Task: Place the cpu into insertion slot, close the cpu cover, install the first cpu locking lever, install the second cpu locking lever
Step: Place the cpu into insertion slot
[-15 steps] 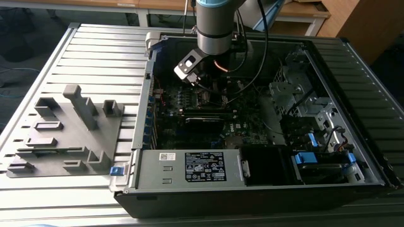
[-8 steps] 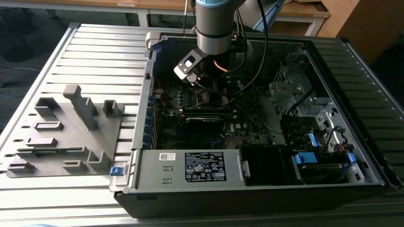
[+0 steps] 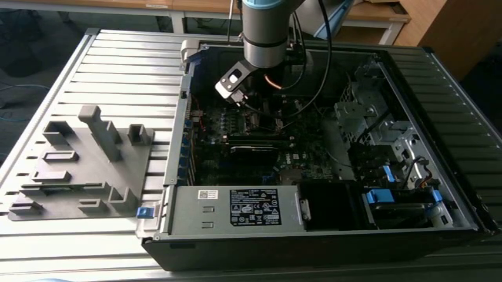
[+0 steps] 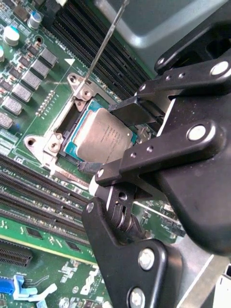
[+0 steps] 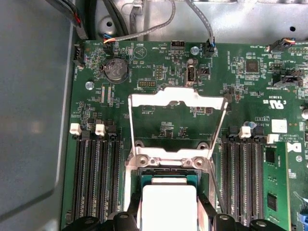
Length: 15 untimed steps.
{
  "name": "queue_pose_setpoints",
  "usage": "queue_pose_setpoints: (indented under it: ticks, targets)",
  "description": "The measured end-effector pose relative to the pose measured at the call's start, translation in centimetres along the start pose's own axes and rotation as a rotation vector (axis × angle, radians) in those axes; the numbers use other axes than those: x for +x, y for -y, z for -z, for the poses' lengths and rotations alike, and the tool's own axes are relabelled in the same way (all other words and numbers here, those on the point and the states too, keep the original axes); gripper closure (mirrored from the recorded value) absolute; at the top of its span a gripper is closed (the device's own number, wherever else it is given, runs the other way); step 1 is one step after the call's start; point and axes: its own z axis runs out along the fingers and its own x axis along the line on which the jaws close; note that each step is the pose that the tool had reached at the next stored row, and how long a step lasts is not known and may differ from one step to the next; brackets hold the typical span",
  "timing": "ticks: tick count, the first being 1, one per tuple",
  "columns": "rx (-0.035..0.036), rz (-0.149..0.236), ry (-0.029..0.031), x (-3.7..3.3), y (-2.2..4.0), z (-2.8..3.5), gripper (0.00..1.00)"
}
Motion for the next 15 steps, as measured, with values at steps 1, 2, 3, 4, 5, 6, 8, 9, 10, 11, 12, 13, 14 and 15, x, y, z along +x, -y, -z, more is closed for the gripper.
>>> queue_pose_setpoints:
  ticks: [1, 2, 3, 4, 5, 6, 8, 9, 10, 11, 12, 13, 14, 15]
  targets:
    - [0.0000, 0.000, 0.0001, 0.00, 0.01, -0.03, 0.46]
    - [0.0002, 0.000, 0.0003, 0.00, 0.02, -0.03, 0.46]
    - [0.0002, 0.000, 0.0003, 0.00, 0.02, -0.03, 0.46]
    - [0.0002, 0.000, 0.0004, 0.00, 0.02, -0.03, 0.46]
    - [0.0002, 0.000, 0.0004, 0.00, 0.01, -0.03, 0.46]
    - [0.0001, 0.000, 0.0004, 0.00, 0.01, -0.03, 0.46]
    - [0.0000, -0.004, 0.0011, 0.01, 0.01, -0.05, 0.46]
    - [0.0001, -0.014, 0.0023, 0.01, 0.01, -0.05, 0.46]
    - [0.0002, -0.021, 0.0031, 0.00, 0.02, -0.05, 0.46]
    - [0.0002, -0.025, 0.0036, 0.00, 0.02, -0.05, 0.46]
    - [0.0002, -0.026, 0.0036, 0.00, 0.02, -0.05, 0.46]
    - [0.0002, -0.026, 0.0037, 0.00, 0.02, -0.05, 0.46]
    - [0.0002, -0.026, 0.0036, 0.00, 0.01, -0.05, 0.46]
    - [0.0001, -0.027, 0.0036, 0.00, 0.01, -0.06, 0.46]
